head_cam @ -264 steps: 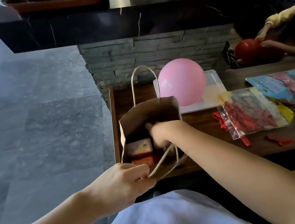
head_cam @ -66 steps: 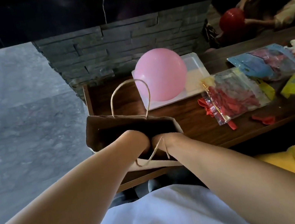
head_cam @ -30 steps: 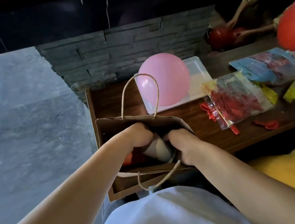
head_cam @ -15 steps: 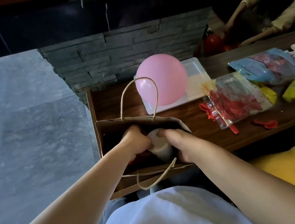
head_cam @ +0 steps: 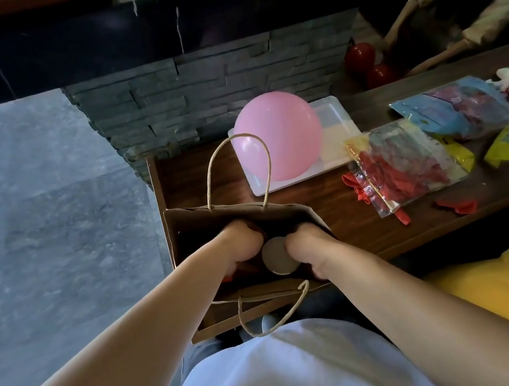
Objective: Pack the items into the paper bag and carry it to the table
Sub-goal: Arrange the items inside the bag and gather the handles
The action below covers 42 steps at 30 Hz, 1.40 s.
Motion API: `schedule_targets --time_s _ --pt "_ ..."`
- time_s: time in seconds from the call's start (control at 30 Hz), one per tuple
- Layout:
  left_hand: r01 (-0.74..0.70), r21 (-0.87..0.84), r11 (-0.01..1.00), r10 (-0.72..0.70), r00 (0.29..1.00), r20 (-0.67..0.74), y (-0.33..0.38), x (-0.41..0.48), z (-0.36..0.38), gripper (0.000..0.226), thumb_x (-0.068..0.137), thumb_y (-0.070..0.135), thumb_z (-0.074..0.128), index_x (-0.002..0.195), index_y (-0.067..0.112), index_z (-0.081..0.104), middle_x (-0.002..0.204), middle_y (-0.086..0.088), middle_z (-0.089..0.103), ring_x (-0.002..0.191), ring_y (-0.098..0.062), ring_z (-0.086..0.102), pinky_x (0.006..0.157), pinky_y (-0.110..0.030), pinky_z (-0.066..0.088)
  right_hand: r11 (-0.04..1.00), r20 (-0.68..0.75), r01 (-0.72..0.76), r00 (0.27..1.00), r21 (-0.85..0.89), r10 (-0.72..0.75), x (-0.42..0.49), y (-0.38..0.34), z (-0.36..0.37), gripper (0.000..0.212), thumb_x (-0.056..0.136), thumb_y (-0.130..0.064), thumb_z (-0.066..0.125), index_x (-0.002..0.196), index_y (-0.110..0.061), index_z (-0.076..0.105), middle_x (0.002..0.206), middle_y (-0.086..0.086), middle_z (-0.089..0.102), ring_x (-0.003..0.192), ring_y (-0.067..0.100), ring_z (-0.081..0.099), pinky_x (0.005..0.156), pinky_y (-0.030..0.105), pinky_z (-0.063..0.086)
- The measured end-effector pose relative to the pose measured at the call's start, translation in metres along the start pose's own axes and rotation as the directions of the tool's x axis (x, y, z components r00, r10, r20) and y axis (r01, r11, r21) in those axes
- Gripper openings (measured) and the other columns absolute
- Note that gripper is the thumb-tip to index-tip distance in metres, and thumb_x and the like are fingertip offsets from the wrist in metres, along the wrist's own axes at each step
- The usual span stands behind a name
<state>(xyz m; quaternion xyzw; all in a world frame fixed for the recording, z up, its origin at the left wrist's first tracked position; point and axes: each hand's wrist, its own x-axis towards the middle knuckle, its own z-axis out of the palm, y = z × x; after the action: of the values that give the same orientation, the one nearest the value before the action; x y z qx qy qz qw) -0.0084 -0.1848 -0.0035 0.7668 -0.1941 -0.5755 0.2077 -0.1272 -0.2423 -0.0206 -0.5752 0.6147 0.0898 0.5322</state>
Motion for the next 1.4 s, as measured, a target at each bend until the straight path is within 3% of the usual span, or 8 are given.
schedule_targets --time_s 0.27,0.5,0.7,0.87,0.97,1.03,1.23,1.4 --pt "-0.184 0.568 0.802 0.194 0.980 0.043 0.020 0.003 -0.015 0.036 0.093 0.010 0.044 0.124 0.006 0.062 0.120 -0.015 0.064 0.105 -0.027 0.060 0.082 -0.026 0.043 0.894 0.134 0.168 0.983 -0.415 -0.122 -0.004 -0.015 -0.001 0.032 0.094 -0.003 0.050 0.123 0.005 0.059 0.126 0.023 0.060 0.117 0.035 0.055 0.097 0.035 0.046" --pt "-0.098 0.864 0.493 0.024 0.995 0.099 0.020 0.010 -0.029 0.034 0.098 0.023 0.045 0.129 0.015 0.058 0.120 -0.009 0.062 0.106 -0.024 0.059 0.081 -0.028 0.043 0.709 0.283 0.293 0.949 -0.641 -0.136 -0.015 -0.017 0.000 0.030 0.096 -0.010 0.048 0.120 0.002 0.061 0.123 0.021 0.062 0.112 0.032 0.058 0.084 0.031 0.044" --pt "0.094 0.795 0.599 -0.317 0.940 0.127 0.009 0.026 -0.028 0.032 0.092 0.031 0.059 0.121 0.018 0.058 0.091 -0.001 0.061 0.078 -0.017 0.058 0.070 -0.032 0.047 0.674 0.283 0.342 0.938 -0.655 -0.201 -0.039 -0.013 -0.009 0.019 0.092 -0.007 0.047 0.101 0.000 0.062 0.068 0.006 0.048 0.074 0.026 0.051 0.066 0.030 0.040" --pt "0.049 0.807 0.588 -0.259 0.957 0.131 0.004 0.038 -0.020 0.038 0.096 0.031 0.050 0.132 0.020 0.052 0.125 -0.006 0.059 0.101 -0.022 0.059 0.083 -0.034 0.043 0.782 0.229 0.542 0.840 -0.308 -0.492 -0.095 0.011 -0.051 0.038 0.095 -0.020 0.042 0.127 -0.029 0.059 0.112 -0.013 0.067 0.100 0.005 0.064 0.077 0.016 0.050" --pt "0.086 0.746 0.660 -0.269 0.955 0.128 -0.005 0.047 -0.016 0.031 0.092 0.033 0.050 0.119 0.022 0.062 0.121 -0.006 0.064 0.105 -0.026 0.062 0.087 -0.036 0.048 0.797 0.109 0.597 0.801 -0.088 -0.588 -0.122 0.032 -0.076 0.034 0.093 -0.011 0.048 0.110 -0.033 0.069 0.099 -0.018 0.073 0.090 -0.003 0.069 0.077 0.014 0.056" --pt "0.243 0.592 0.769 -0.365 0.926 0.095 -0.011 0.048 -0.015 0.028 0.089 0.040 0.049 0.098 0.021 0.067 0.102 -0.008 0.070 0.092 -0.027 0.065 0.075 -0.036 0.052 0.821 -0.012 0.563 0.824 -0.094 -0.566 -0.121 0.049 -0.082 0.032 0.090 -0.005 0.051 0.097 -0.030 0.070 0.087 -0.013 0.073 0.080 0.003 0.070 0.072 0.016 0.057" --pt "0.182 0.561 0.808 -0.251 0.967 0.047 -0.019 0.064 -0.011 0.063 0.080 0.059 0.054 0.135 0.028 0.049 0.138 -0.008 0.052 0.116 -0.028 0.053 0.102 -0.041 0.039 0.885 -0.060 0.398 0.904 -0.241 -0.423 -0.087 0.091 -0.059 0.024 0.090 -0.009 0.057 0.104 -0.024 0.069 0.092 -0.016 0.069 0.083 -0.005 0.065 0.072 0.009 0.052" --pt "0.296 0.496 0.816 -0.367 0.929 0.050 -0.023 0.064 -0.010 0.052 0.089 0.053 0.051 0.129 0.019 0.052 0.107 -0.010 0.061 0.082 -0.025 0.058 0.075 -0.033 0.045 0.891 -0.076 0.344 0.921 -0.297 -0.382 -0.068 0.105 -0.044 0.032 0.089 -0.018 0.059 0.120 -0.024 0.062 0.104 -0.015 0.064 0.082 0.001 0.063 0.071 0.012 0.051"
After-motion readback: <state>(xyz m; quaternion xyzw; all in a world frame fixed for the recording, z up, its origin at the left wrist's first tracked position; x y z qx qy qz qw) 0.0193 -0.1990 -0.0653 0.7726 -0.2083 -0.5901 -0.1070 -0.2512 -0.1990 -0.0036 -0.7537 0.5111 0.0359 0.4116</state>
